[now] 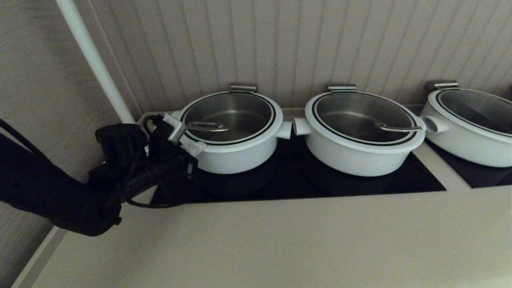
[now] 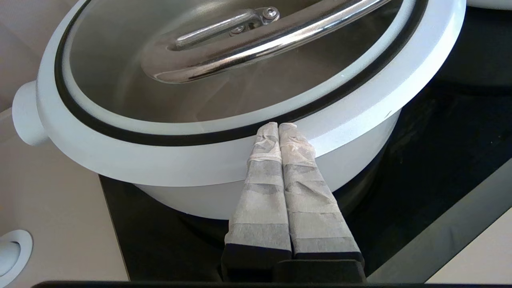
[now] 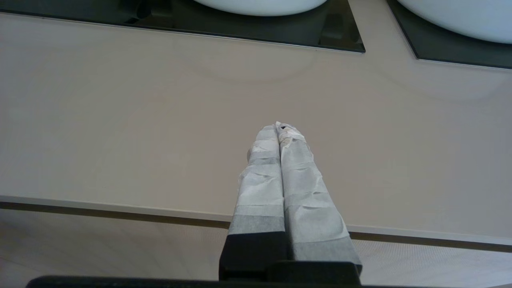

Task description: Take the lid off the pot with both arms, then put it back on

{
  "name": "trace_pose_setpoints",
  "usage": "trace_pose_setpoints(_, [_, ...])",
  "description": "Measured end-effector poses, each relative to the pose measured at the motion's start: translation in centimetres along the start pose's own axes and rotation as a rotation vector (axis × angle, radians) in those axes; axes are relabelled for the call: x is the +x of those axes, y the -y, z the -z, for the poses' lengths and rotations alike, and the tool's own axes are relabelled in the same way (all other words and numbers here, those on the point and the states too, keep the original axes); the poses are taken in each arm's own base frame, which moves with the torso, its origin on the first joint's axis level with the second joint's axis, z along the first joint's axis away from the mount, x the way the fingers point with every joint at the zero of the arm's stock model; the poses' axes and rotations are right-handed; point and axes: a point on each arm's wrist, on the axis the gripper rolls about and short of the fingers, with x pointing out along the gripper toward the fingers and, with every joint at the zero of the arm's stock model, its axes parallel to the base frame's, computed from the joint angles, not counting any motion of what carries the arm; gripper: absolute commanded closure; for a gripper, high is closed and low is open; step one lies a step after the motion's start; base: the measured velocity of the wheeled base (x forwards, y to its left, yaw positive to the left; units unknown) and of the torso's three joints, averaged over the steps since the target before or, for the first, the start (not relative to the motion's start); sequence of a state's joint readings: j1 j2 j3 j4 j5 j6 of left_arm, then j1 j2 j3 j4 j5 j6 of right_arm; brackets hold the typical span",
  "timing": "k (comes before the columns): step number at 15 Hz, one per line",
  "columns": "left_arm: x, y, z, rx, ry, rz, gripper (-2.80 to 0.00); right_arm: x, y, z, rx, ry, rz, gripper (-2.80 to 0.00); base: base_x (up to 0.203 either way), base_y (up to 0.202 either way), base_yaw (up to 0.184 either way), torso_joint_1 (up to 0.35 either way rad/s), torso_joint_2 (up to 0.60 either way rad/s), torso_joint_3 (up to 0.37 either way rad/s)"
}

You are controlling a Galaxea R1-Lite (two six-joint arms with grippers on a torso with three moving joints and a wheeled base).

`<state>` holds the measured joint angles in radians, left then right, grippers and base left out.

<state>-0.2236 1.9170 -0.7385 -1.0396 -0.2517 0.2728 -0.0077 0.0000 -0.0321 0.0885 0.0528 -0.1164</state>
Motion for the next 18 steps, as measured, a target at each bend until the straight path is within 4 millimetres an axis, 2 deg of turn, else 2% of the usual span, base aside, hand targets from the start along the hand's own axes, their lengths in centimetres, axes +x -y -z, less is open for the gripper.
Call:
trace_pose_setpoints(8, [-0.8,0.1,0.0,-0.002,-0.012,0.000,0.00,0.0,0.0,0.0,0.000,0.000,0.000,0.00,0.000,0.000,0.000,0.000,0.00,0.000])
trace_pose_setpoints(14, [-3.9,0.4,-0.1,-0.007,-0.026,-0.012,0.00,0.0,0.0,0.0,0.000,0.000,0.000,0.00,0.000,0.000,0.000,0.000,0.00,0.000])
trace_pose_setpoints(18, [-6.6,0.6,-0.8,-0.006,-0.012,-0.031,0.00,0.0,0.0,0.0,0.000,0.000,0.000,0.00,0.000,0.000,0.000,0.000,0.00,0.000])
